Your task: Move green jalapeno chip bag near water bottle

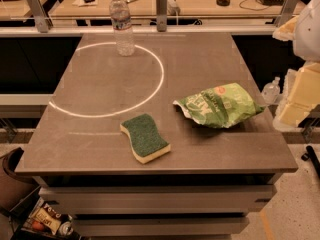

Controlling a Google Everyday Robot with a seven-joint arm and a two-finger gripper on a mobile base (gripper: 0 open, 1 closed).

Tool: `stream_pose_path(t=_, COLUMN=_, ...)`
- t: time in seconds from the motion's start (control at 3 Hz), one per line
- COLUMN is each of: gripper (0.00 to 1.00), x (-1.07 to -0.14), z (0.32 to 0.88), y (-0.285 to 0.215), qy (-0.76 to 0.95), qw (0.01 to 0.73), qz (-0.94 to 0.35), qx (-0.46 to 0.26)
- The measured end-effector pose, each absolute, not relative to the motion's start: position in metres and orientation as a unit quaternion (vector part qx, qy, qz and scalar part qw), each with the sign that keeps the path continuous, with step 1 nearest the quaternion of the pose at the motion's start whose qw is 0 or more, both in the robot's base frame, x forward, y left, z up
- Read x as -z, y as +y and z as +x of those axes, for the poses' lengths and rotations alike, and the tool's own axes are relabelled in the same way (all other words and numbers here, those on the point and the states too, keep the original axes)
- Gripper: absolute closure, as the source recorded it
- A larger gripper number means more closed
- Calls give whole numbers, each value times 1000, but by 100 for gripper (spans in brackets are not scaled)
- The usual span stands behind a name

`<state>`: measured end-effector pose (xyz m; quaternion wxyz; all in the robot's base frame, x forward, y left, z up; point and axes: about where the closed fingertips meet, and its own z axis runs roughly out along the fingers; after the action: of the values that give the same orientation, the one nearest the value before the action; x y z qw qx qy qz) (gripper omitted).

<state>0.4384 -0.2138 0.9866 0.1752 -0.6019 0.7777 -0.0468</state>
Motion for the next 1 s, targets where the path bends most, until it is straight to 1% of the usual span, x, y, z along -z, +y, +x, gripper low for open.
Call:
stream_pose_path(t=0.33, gripper=0, x=-987, z=438, y=-214, qy=778, qw=175, qz=-602, qx=47)
stream_pose_path(t=0.67, gripper=0, x=-953, z=449, y=-198, qy=784, qw=178, qz=-595, qx=20)
stream_pose_path(t=1.0, gripper=0, x=-907, z=464, y=-171, qy=790, qw=184, qz=-584, qx=-15)
